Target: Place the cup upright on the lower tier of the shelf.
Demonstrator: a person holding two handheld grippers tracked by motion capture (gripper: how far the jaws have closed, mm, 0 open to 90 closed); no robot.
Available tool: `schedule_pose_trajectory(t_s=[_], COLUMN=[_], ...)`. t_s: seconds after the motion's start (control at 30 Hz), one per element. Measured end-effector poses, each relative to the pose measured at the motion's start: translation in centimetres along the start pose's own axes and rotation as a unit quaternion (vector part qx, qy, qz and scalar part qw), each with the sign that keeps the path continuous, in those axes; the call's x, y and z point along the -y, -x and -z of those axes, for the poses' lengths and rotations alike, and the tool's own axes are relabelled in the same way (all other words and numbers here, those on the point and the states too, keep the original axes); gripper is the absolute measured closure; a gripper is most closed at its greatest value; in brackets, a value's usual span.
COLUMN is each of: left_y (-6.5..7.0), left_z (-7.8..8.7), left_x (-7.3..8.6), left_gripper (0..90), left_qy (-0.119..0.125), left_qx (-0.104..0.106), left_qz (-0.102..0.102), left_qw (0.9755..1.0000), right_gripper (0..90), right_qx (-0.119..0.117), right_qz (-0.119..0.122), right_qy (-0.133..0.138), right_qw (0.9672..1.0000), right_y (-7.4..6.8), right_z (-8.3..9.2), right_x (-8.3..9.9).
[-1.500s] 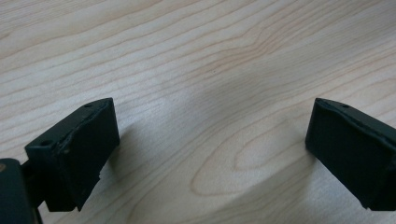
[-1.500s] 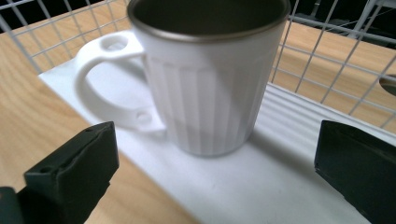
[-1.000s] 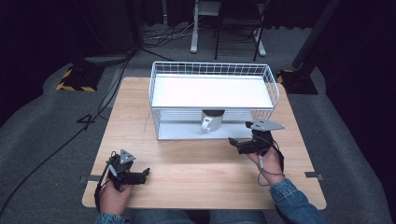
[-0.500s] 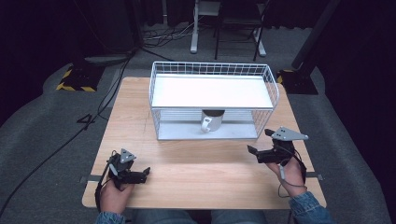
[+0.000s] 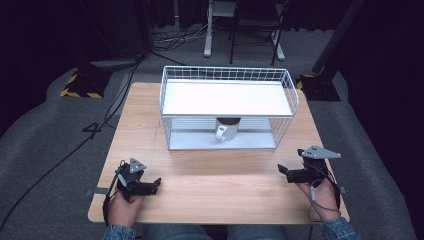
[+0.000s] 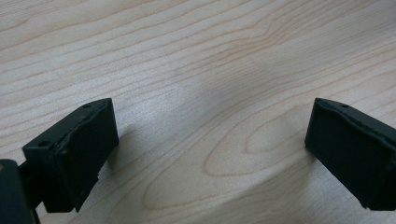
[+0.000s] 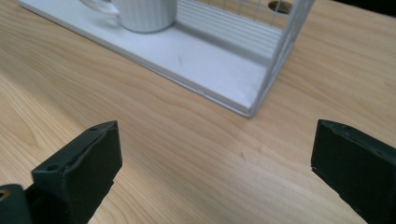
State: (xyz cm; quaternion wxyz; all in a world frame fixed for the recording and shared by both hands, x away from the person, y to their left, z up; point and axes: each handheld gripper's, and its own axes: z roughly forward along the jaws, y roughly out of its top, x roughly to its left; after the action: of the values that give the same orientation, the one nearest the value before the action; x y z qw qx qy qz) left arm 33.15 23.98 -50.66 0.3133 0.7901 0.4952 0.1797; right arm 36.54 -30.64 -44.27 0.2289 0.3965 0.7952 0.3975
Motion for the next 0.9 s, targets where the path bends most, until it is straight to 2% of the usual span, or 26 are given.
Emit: schedule_pose_trajectory(t_s=[0.17, 0.23, 0.27, 0.33, 0.4, 0.6, 0.73, 0.87, 0.9], left_y=[0.0, 0.0, 0.0, 0.0, 0.0, 0.0, 0.0, 0.0, 0.0], left_z=[-0.1, -0.1, -0.1, -0.1, -0.1, -0.1, -0.1, -0.1, -0.1], left_x=[-0.1, -0.1, -0.1, -0.1, -0.1, -0.1, -0.1, -0.1, -0.1], left_gripper=[2.9, 2.9, 2.9, 2.9, 2.9, 2.9, 2.9, 2.9, 2.9], left_qy=[0.0, 0.001, 0.0, 0.001, 0.001, 0.001, 0.001, 0.001, 0.001], left_qx=[0.001, 0.0, 0.001, 0.0, 0.0, 0.0, 0.0, 0.0, 0.0], left_qz=[0.001, 0.001, 0.001, 0.001, 0.001, 0.001, 0.001, 0.002, 0.001], left_qw=[1.0, 1.0, 1.0, 1.0, 1.0, 1.0, 1.0, 1.0, 1.0], right_gripper=[2.4, 2.5, 2.6, 2.7, 2.9, 3.9, 3.7, 3.5, 3.5], right_qx=[0.018, 0.02, 0.025, 0.026, 0.035, 0.029, 0.037, 0.038, 0.025], right_qz=[-0.014, -0.014, -0.02, -0.021, -0.021, -0.029, -0.025, -0.031, -0.038], right_qy=[-0.025, -0.027, -0.036, -0.039, -0.055, -0.078, -0.084, -0.079, -0.075], right_qw=[0.9994, 0.9993, 0.9989, 0.9987, 0.9977, 0.9961, 0.9954, 0.9957, 0.9962], right_y=[0.5, 0.5, 0.7, 0.7, 0.8, 0.8, 0.6, 0.6, 0.7], right_z=[-0.1, -0.1, -0.3, -0.4, -0.7, -1.4, -1.7, -1.7, -1.8], right_x=[1.9, 2.2, 2.9, 3.2, 4.1, 5.6, 6.2, 6.4, 6.5])
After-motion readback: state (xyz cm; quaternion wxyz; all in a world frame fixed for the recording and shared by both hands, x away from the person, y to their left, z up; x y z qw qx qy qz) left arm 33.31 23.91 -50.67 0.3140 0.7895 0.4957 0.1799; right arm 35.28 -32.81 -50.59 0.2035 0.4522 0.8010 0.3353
